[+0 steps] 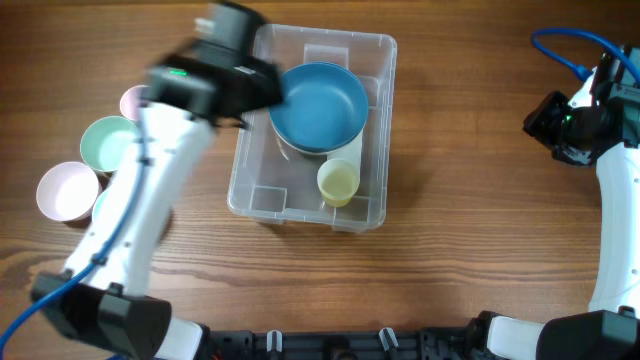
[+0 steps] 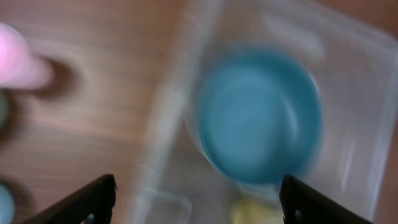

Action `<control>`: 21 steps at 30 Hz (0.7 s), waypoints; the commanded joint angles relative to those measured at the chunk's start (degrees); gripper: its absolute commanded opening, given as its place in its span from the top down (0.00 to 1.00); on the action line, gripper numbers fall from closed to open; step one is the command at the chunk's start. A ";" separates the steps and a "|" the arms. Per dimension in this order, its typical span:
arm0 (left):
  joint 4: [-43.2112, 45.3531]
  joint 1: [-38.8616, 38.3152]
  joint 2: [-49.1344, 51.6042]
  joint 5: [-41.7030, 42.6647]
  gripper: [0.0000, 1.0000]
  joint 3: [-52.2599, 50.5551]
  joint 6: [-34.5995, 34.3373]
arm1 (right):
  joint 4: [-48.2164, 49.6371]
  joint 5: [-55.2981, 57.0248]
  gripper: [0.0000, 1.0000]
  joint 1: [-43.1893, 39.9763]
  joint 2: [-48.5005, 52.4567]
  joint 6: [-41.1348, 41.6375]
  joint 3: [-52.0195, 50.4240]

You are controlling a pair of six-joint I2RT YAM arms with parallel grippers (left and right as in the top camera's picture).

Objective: Pack container
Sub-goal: 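Drop the cream cup into the yellow cup in the bin, then grasp the small pink cup with the left gripper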

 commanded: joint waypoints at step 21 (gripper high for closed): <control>15.56 23.98 28.96 -0.57 0.66 0.39 2.03 | -0.37 -0.50 0.53 0.09 0.55 -1.18 -0.11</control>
